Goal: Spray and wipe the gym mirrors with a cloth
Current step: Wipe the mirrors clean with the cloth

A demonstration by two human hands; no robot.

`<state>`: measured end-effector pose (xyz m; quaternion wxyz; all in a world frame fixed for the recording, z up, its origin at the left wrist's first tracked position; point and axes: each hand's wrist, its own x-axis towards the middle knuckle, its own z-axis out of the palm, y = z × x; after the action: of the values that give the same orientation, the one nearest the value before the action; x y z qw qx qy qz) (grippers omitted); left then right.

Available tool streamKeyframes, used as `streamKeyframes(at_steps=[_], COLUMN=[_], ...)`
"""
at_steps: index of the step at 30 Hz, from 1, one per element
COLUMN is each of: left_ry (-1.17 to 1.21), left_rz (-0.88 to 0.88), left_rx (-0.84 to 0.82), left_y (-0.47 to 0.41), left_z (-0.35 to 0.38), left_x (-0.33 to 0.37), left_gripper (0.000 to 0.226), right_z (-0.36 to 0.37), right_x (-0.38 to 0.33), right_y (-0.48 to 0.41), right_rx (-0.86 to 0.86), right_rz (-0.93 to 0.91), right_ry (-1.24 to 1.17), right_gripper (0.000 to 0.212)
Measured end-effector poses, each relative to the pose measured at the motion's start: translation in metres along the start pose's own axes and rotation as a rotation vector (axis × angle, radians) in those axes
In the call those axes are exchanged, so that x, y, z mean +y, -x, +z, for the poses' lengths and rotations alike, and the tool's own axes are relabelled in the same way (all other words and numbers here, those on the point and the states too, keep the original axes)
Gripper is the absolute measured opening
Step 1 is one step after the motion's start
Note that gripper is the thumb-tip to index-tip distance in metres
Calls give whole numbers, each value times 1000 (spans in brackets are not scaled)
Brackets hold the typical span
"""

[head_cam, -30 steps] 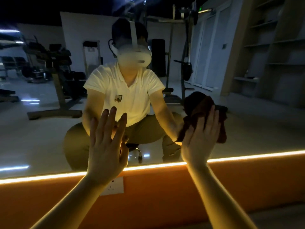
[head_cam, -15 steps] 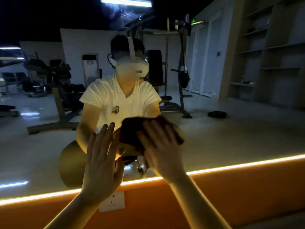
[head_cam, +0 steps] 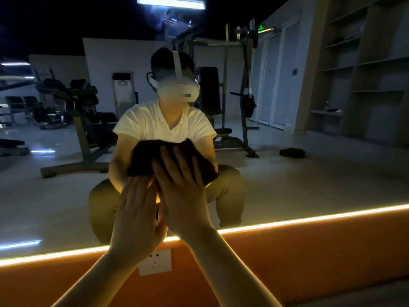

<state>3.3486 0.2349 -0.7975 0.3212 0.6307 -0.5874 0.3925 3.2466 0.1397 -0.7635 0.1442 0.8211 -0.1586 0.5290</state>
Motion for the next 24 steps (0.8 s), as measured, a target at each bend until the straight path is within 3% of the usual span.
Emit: streamKeyframes(at_steps=[2, 4, 8, 12, 13, 18, 21, 24], left_ry=[13, 46, 71, 14, 0, -2, 5, -48], left_rz=[-3, 4, 33, 54, 50, -7, -19, 18], left_rx=[12, 16, 68, 60, 41, 85, 132, 158], left_y=[0, -6, -19, -21, -22, -30, -44, -72], left_z=[-5, -12, -26, -29, -27, -18, -22, -29], left_x=[-2, -2, -3, -3, -2, -12, -21, -27], left_gripper=[53, 53, 61, 71, 73, 68, 69, 71], right_z=[-2, -12, -38, -40, -36, -14, -17, -38], right_x=[16, 49, 106, 86, 71, 15, 41, 74], right_y=[1, 4, 4, -13, -16, -5, -6, -33], right_rx=[-39, -21, 110, 216, 202, -8, -16, 38], right_rz=[-144, -111, 222, 504, 476, -36, -89, 9], right_ry=[44, 120, 202, 102, 64, 110, 202, 230], right_gripper=[52, 49, 50, 49, 47, 49, 51, 52])
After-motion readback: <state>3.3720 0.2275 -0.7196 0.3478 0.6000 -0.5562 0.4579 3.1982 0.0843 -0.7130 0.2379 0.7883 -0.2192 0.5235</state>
